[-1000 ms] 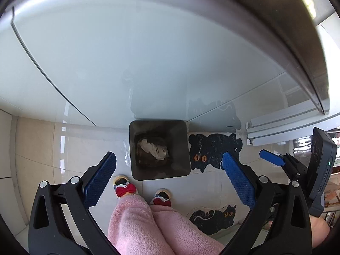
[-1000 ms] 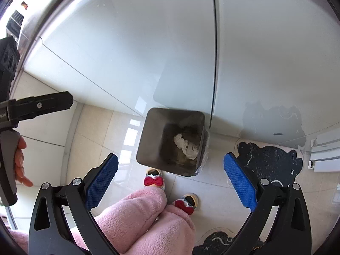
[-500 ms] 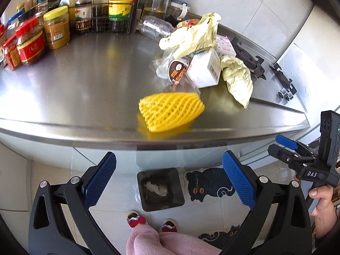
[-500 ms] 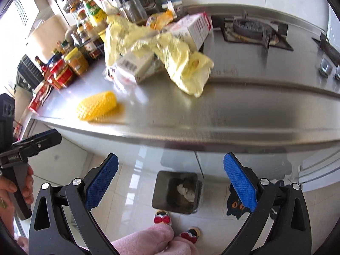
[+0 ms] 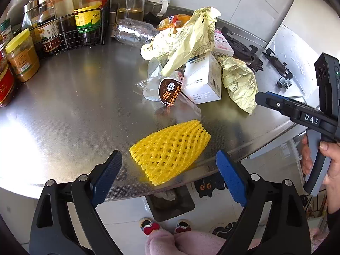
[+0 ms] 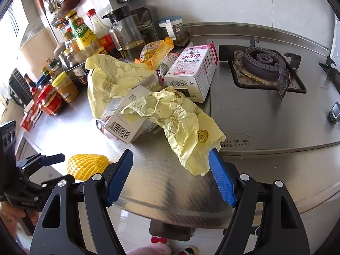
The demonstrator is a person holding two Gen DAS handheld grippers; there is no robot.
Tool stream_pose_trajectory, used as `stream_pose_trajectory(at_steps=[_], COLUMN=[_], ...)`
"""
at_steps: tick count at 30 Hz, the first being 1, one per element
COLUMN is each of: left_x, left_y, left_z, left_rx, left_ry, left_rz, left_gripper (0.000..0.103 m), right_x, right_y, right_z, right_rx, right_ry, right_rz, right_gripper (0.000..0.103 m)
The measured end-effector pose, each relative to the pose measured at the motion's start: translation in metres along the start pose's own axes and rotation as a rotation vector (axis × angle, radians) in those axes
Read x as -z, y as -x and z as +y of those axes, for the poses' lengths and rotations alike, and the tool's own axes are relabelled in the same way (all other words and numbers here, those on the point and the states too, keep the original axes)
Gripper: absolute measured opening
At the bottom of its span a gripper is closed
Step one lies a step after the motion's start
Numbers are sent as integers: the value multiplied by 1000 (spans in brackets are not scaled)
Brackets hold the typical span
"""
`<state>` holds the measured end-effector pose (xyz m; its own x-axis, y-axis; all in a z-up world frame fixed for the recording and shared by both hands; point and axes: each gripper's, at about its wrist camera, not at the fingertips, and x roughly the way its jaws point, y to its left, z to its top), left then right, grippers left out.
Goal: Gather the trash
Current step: 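Reach the left gripper to the yellow foam net and grasp it, then drop the foam net into the bin with the left gripper while the right gripper drops a yellow bag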
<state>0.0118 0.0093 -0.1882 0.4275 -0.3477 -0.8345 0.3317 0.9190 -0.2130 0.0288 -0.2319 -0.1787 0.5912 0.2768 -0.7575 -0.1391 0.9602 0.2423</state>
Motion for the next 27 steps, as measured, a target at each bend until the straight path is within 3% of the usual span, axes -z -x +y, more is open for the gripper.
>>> stream_pose_trajectory(at_steps=[4, 7, 11, 16, 18, 20, 27], left_x=[1, -1, -4, -7, -9, -10, -9], left_y=[-13, -21, -25, -22, -20, -19, -11], left_z=[-4, -3, 2, 7, 7, 7, -2], left_rx=[-8, 5, 14, 18, 19, 18, 1], left_ry=[-72, -87, -80, -71, -71, -73, -75], left_rz=[22, 34, 31, 12, 2, 3, -23], left_gripper=[81, 71, 64, 43, 24, 6, 3], right_x=[-5, -9, -9, -10, -10, -10, -5], right_y=[-14, -22, -32, -39, -39, -37, -15], right_z=[-3, -4, -10, -11, -10, -9, -8], right_rx=[15, 37, 68, 88, 93, 102, 89], right_ry=[-3, 1, 3, 24, 27, 32, 22], right_rz=[13, 22, 39, 54, 55, 47, 7], right_gripper=[65, 59, 49, 21, 16, 16, 16])
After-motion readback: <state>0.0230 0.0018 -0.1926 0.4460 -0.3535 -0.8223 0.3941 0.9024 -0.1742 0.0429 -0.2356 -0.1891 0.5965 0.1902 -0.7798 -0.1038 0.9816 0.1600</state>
